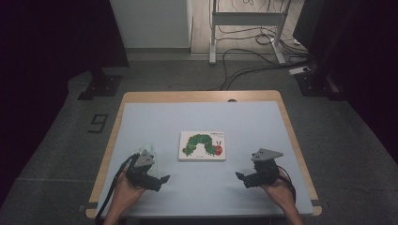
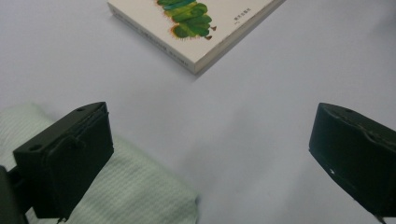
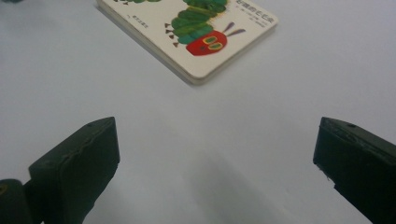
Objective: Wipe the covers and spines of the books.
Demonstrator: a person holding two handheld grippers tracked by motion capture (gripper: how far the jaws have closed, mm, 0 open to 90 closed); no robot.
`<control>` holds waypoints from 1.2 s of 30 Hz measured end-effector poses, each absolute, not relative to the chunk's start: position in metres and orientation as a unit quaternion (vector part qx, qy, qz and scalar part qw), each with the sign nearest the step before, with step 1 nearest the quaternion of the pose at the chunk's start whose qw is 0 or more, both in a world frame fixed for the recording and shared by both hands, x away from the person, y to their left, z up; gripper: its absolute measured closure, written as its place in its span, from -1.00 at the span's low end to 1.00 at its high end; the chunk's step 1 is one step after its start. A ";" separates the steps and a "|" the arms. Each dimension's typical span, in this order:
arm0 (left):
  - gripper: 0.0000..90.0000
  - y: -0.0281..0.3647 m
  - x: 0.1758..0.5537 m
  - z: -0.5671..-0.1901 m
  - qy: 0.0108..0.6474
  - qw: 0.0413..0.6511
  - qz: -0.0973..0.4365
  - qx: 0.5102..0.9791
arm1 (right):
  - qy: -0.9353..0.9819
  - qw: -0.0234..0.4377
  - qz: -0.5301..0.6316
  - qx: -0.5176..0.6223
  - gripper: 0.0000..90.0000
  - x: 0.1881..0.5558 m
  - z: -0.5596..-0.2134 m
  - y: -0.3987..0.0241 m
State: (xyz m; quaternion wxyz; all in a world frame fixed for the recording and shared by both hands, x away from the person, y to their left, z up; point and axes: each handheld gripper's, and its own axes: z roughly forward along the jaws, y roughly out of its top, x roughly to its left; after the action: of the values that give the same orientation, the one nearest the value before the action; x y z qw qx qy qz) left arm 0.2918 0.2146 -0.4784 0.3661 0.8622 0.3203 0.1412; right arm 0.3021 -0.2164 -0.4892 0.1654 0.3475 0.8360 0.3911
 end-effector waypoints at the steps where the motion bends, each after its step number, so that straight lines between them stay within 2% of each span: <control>1: -1.00 0.216 0.290 -0.479 0.322 0.366 0.142 0.862 | 0.834 0.166 0.392 0.350 -1.00 0.300 -0.490 -0.220; 18: -1.00 0.244 0.272 -0.508 0.346 0.370 0.145 0.850 | 0.824 0.183 0.372 0.386 -0.99 0.285 -0.516 -0.253; 26: -1.00 0.239 0.274 -0.527 0.349 0.340 0.134 0.863 | 0.827 0.178 0.350 0.402 -1.00 0.286 -0.535 -0.259; 36: -1.00 0.238 0.276 -0.529 0.349 0.330 0.128 0.868 | 0.825 0.168 0.352 0.408 -1.00 0.288 -0.537 -0.260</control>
State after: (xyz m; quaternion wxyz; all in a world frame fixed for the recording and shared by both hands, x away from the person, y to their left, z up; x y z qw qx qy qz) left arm 0.2761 0.2377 -0.5289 0.3300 0.8677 0.3490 0.1281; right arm 0.2879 -0.2596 -0.5368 0.1684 0.4078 0.8255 0.3521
